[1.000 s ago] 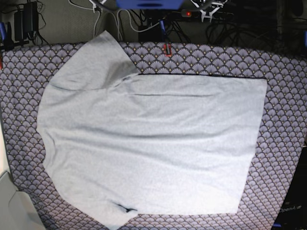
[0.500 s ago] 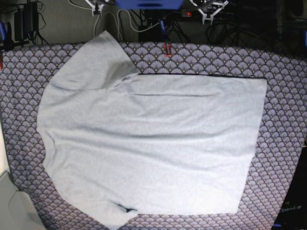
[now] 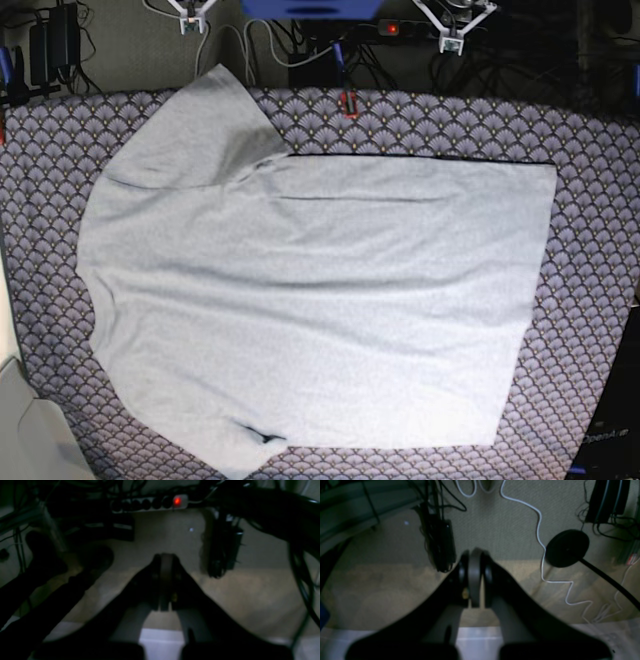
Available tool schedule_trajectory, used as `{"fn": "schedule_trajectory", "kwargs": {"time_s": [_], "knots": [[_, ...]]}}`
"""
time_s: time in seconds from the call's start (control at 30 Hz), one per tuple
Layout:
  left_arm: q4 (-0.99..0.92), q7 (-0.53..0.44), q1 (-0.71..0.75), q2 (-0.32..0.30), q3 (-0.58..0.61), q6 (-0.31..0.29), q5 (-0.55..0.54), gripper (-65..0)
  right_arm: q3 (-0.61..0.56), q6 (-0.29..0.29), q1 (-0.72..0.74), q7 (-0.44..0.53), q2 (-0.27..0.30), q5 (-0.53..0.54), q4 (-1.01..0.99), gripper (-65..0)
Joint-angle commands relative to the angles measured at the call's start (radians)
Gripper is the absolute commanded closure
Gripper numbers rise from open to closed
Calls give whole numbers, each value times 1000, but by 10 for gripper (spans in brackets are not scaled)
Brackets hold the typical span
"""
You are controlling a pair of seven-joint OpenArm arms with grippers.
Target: Fold the T-shirt properly
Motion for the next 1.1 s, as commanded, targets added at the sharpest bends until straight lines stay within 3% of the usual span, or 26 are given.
{"fn": "schedule_trajectory", "kwargs": {"time_s": [0.0, 0.33, 0.77, 0.97, 1.07], "knots": [[42, 6, 20, -9, -1, 3, 1, -3, 2, 4, -16, -1, 0, 1, 30, 0], [386, 35, 211, -35, -9, 4, 4, -3, 6, 4, -176, -17, 3, 1, 321, 0], [874, 35, 478, -40, -191, 3, 1, -3, 60, 6, -426, -18, 3, 1, 844, 0], [1064, 36, 527, -31, -211, 3, 0, -3, 103, 6, -424, -20, 2, 10, 979, 0], [1067, 36, 508, -19, -236, 3, -2, -3, 104, 6, -391, -20, 25, 76, 995, 0]]}}
